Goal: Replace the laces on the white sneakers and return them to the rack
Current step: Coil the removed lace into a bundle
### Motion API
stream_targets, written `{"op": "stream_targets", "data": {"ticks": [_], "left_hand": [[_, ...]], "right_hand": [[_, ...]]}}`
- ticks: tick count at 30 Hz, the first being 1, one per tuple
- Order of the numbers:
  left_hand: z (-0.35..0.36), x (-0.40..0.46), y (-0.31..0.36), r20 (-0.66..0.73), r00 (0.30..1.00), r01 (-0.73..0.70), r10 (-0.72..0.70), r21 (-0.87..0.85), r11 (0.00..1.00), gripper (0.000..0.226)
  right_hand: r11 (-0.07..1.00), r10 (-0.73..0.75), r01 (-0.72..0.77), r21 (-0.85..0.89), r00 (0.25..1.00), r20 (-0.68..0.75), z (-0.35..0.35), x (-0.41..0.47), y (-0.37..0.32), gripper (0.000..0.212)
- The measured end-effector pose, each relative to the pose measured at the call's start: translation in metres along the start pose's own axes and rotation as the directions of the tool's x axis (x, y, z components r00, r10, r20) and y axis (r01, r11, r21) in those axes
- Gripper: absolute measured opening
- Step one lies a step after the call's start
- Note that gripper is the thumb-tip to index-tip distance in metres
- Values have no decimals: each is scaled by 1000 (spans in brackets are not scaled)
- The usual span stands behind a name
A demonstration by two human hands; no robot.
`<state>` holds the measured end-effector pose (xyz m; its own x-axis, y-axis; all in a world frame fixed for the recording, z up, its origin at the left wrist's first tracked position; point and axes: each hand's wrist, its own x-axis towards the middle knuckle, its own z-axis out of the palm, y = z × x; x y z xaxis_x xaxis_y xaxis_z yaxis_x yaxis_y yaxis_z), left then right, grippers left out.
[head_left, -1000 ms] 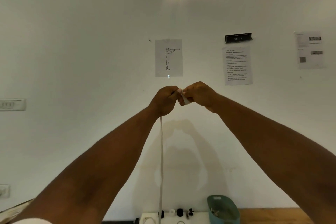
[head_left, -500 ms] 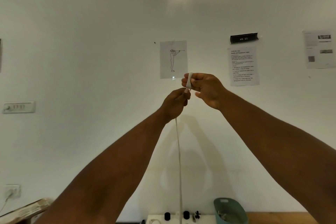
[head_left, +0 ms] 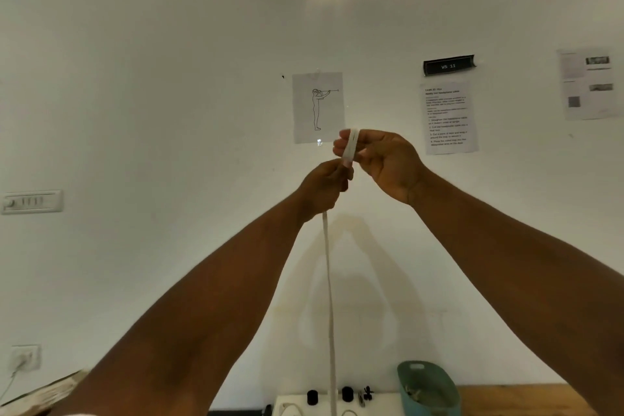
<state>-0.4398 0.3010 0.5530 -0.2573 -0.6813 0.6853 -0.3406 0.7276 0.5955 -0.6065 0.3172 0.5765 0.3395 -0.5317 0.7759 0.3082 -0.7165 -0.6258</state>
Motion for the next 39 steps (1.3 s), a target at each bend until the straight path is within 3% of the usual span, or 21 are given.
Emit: {"op": "stream_targets", "data": {"ticks": [2,4,7,9,11,14,16,20,23,26,28,30,33,35,37,39], "left_hand": [[8,1,-4,9,999,-43,43,63,997,37],[10,4,-4,-56,992,-111,117,100,989,40],[2,11,5,-142,962,-197,233,229,953,44],[-5,14,15,-144,953,-217,267,290,932,43],[-13,13,21,-114,964,-210,241,233,949,43],[-19,9,20,-19,1000,-27,24,-182,983,42],[-19,6,12,1,997,74,-77,-281,957,35],[-14,0,-1,-10,998,60,-63,-210,976,38],[-12,-1,3,-42,996,-80,82,52,995,42],[-17,3,12,-161,956,-225,247,143,964,43],[-24,6,19,-216,934,-241,284,205,949,44],[-29,9,19,-170,956,-216,241,152,964,44],[-26,9,8,-70,996,-70,59,-173,982,42],[-17,6,-1,-43,999,-16,5,-244,970,37],[-6,3,-7,-54,999,-12,2,-190,982,40],[1,2,-9,-109,991,-82,71,-98,992,44]], "right_hand": [[995,-19,12,-96,998,-68,-7,7,2,44],[957,-11,-17,-290,995,-96,-17,9,10,29],[900,88,-93,-427,996,-32,-27,0,25,20],[899,132,-104,-424,991,36,-25,-6,31,23],[920,123,-60,-386,983,139,-17,-7,28,30],[964,5,51,-259,978,210,-1,1,11,32],[976,-74,102,-195,987,145,7,10,-1,31],[981,-115,112,-155,993,-6,1,26,0,32],[961,-59,35,-274,995,-81,-11,28,13,24],[933,35,-31,-359,999,3,-17,16,25,24],[938,102,-65,-340,991,92,-16,5,29,33],[953,110,-44,-299,972,207,-11,-4,25,38],[989,12,33,-147,954,299,-3,-8,8,49],[998,-51,59,-28,972,231,2,-6,-3,52],[997,-66,63,33,991,113,2,2,-10,47],[993,-53,55,-105,998,21,-6,12,-8,45]]}}
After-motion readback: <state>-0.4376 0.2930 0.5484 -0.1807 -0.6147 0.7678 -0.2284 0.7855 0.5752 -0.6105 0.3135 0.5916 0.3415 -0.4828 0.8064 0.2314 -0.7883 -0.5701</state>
